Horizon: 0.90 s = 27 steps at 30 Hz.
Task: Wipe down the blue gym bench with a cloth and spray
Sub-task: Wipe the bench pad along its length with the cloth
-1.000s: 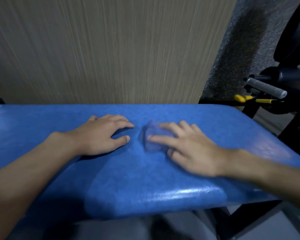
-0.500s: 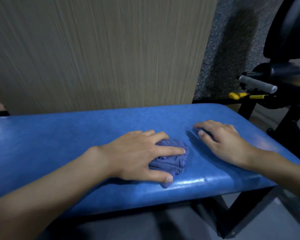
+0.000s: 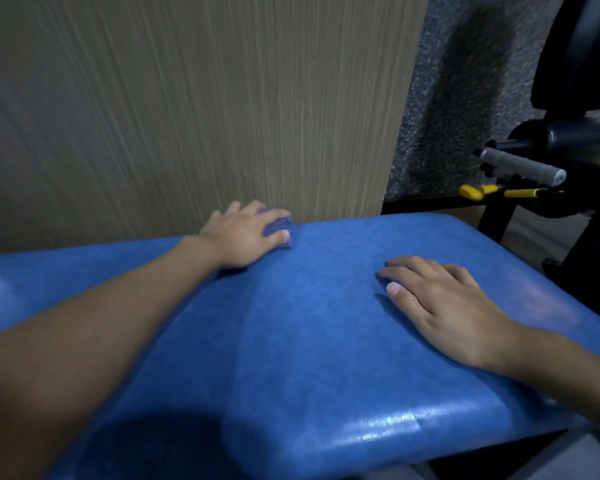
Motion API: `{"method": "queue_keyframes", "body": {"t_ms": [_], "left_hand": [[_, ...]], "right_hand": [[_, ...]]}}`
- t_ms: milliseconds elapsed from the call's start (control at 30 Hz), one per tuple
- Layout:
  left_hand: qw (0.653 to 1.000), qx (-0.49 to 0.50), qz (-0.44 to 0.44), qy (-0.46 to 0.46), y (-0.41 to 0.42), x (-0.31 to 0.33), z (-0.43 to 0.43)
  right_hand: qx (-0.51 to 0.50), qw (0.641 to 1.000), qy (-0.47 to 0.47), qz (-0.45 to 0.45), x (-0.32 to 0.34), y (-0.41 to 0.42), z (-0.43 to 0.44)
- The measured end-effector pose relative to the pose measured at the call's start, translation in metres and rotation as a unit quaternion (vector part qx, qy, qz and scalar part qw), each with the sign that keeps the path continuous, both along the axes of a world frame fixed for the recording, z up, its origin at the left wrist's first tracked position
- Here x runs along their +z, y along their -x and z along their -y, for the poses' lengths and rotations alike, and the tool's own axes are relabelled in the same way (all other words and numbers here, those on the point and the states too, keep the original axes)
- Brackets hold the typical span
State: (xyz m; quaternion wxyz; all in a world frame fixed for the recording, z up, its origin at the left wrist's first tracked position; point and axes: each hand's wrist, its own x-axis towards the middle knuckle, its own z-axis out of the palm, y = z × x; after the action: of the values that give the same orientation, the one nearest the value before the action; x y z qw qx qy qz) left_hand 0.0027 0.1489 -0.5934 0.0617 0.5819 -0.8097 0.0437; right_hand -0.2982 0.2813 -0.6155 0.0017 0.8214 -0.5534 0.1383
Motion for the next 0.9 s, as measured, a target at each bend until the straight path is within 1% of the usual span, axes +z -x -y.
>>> {"method": "queue_keyframes", "body": {"t_ms": [67, 167, 233, 300, 333, 400, 433, 467, 500, 567, 633, 700, 733, 800, 867, 900], "left_hand": [[0.999, 0.041, -0.014, -0.018, -0.007, 0.0, 0.018], [1.0, 0.017, 0.001, 0.0, 0.005, -0.001, 0.006], [0.999, -0.035, 0.008, 0.015, 0.023, 0.0, -0.025], [0.992, -0.119, 0.001, 0.026, 0.044, -0.001, -0.072], [0.984, -0.173, -0.003, 0.039, 0.055, -0.003, -0.099], [0.96, -0.271, -0.005, 0.069, 0.072, -0.008, -0.147], [0.949, -0.305, -0.003, 0.076, 0.076, -0.009, -0.164], [0.945, -0.32, 0.001, 0.073, 0.077, -0.01, -0.174], [0.945, -0.321, 0.002, 0.065, 0.076, -0.009, -0.176], [0.953, -0.302, -0.008, 0.035, 0.069, -0.005, -0.165], [0.964, -0.265, -0.01, 0.012, 0.061, -0.003, -0.139], [0.979, -0.203, -0.009, 0.002, 0.046, -0.003, -0.102], [0.987, -0.163, -0.007, -0.001, 0.033, -0.002, -0.08], [0.997, -0.071, 0.011, -0.005, 0.005, 0.0, -0.036], [1.0, 0.017, 0.01, -0.014, -0.018, 0.003, -0.006], [0.999, 0.043, 0.001, -0.014, -0.023, 0.002, 0.0]], "right_hand": [[-0.001, 1.0, -0.001, 0.0, 0.001, -0.001, 0.0], [-0.005, 1.0, 0.001, -0.001, 0.0, -0.003, 0.0], [-0.003, 1.0, -0.006, 0.006, 0.0, -0.003, 0.0], [-0.002, 0.999, -0.01, 0.034, 0.001, -0.002, 0.001], [-0.008, 0.997, -0.011, 0.07, 0.002, -0.001, 0.001], [-0.035, 0.983, -0.011, 0.182, 0.008, 0.001, 0.003], [-0.047, 0.976, -0.005, 0.214, 0.011, 0.002, 0.002], [-0.051, 0.978, 0.01, 0.203, 0.014, 0.003, 0.0], [-0.05, 0.985, 0.023, 0.165, 0.016, 0.004, -0.004], [-0.029, 0.994, 0.028, 0.099, 0.016, 0.004, -0.011], [-0.017, 0.998, 0.001, 0.053, 0.013, 0.002, -0.02], [-0.009, 0.999, -0.031, -0.006, 0.006, 0.002, -0.026], [-0.009, 0.999, -0.04, -0.019, 0.003, 0.002, -0.028], [-0.013, 0.999, -0.039, -0.017, 0.002, 0.003, -0.03], [-0.015, 1.0, -0.025, -0.012, 0.002, 0.003, -0.029], [-0.015, 1.0, -0.019, -0.011, 0.001, 0.002, -0.028]]}}
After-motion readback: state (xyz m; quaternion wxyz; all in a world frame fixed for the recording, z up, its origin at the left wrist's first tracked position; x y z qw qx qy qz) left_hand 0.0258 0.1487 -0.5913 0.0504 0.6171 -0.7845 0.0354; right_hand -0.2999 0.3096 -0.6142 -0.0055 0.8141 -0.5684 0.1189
